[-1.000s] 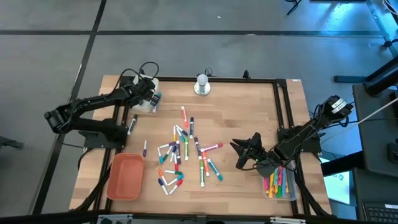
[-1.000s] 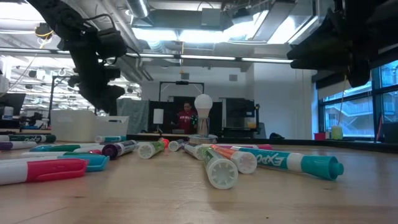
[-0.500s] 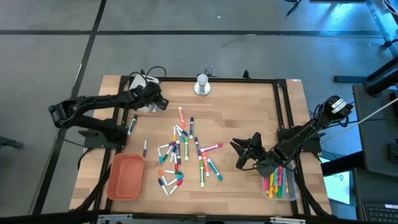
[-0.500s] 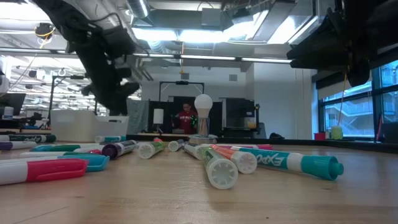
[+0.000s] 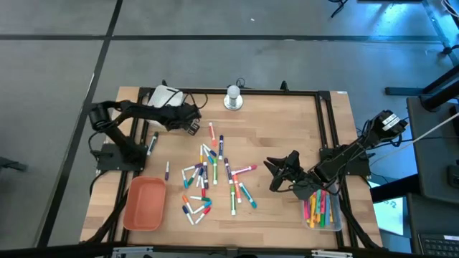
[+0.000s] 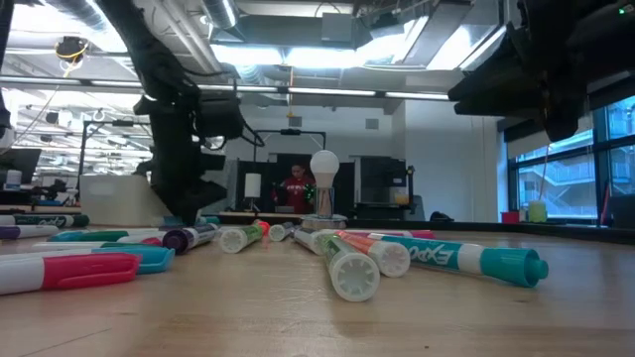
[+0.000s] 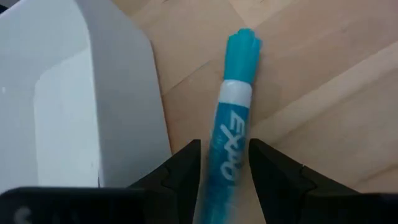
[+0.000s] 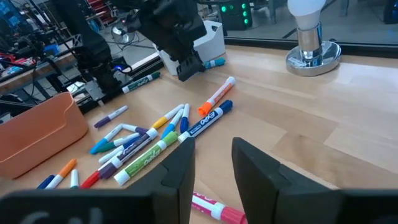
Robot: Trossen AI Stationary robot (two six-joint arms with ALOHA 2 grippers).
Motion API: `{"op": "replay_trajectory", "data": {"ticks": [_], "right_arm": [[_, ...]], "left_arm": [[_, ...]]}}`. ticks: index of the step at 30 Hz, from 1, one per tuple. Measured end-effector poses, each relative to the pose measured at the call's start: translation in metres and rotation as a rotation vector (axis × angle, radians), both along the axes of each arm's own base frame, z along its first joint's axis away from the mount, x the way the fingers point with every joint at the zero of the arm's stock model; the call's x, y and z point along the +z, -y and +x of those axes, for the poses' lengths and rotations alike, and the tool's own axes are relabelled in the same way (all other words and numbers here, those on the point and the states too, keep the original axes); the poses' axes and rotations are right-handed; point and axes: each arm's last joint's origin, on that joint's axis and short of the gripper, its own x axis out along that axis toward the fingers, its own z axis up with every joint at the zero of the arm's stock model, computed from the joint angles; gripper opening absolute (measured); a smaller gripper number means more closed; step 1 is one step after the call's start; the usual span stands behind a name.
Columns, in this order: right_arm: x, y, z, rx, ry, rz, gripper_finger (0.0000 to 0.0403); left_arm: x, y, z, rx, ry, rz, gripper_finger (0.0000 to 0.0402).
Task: Pick & Place Markers
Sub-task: Put the light blue marker pen into the white bin
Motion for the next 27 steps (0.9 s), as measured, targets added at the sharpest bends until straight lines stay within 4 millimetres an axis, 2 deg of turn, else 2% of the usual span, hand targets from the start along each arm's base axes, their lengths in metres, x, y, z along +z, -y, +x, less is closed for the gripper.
{"op": "replay_trajectory", "data": {"ticks": [8, 16, 21, 24, 27], "right_arm": [[0.0, 0.0, 0.0, 0.006, -0.012, -0.015, 0.0107], [0.0, 0.0, 0.0, 0.006, -0.013, -0.017, 0.0107], [0.0, 0.0, 0.0, 0.006, -0.013, -0.017, 0.0107], [0.0, 0.0, 0.0, 0.006, -0.013, -0.017, 0.0107], [0.0, 0.0, 0.0, 0.007, -0.013, -0.017, 0.0107]], "left_arm": [[-0.004, -0.002, 0.004, -0.025, -0.057, -0.036, 0.0123], [0.006, 0.003, 0.019, -0.135, -0.087, -0.063, 0.0053], [0.028, 0.008, 0.043, -0.257, -0.088, -0.027, 0.0058], [0.047, 0.007, 0.052, -0.28, -0.171, 0.063, 0.0074], [0.065, 0.002, 0.054, -0.267, -0.325, 0.203, 0.0076]]}}
